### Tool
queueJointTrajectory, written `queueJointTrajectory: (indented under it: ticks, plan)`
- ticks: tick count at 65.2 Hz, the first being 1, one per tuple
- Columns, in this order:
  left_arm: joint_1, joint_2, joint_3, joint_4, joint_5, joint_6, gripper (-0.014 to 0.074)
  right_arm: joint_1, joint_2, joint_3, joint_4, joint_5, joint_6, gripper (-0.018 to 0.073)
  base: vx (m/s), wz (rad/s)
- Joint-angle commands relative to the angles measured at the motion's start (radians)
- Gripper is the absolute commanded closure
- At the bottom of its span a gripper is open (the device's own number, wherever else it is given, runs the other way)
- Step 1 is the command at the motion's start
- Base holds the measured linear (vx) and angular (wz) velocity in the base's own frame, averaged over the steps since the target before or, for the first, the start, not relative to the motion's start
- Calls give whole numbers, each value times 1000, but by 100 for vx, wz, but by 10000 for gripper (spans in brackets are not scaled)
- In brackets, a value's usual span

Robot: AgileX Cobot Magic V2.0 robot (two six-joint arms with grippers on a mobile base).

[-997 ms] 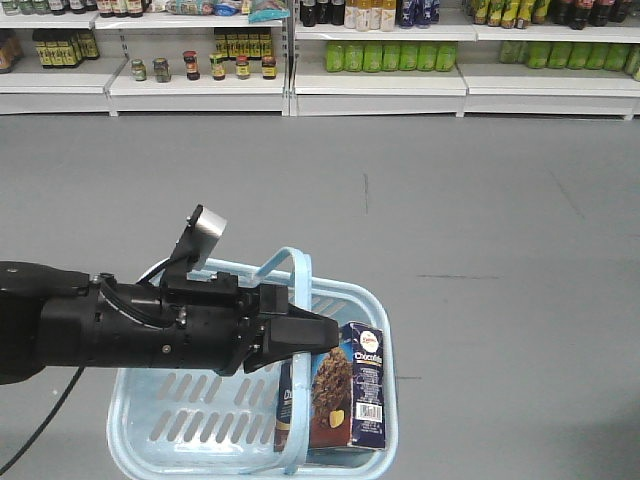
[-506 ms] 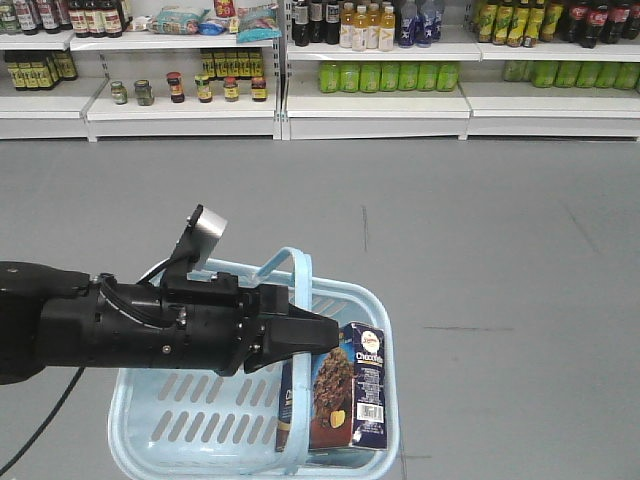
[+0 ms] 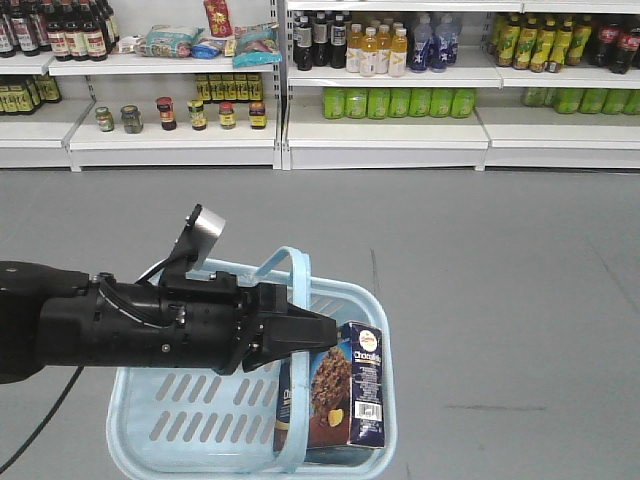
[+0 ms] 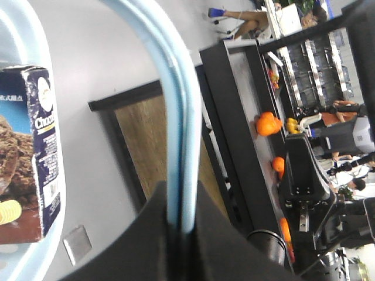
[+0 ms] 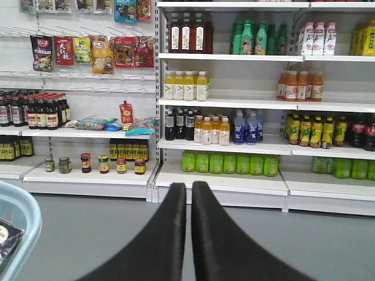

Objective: Left arm holds basket, right arm returns cookies
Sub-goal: 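Hold the basket and turn the base away from the drink shelves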

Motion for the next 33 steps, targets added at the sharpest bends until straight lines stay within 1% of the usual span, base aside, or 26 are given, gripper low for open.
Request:
queueJointTrajectory:
  ticks: [1, 33]
  plan:
    - [-6, -42, -31, -82, 49, 18, 602, -1, -9, 18, -7, -76, -2, 570, 49, 5]
    - [-6, -42, -31, -83, 44, 18, 602, -1, -9, 18, -7, -76, -2, 570, 48, -2]
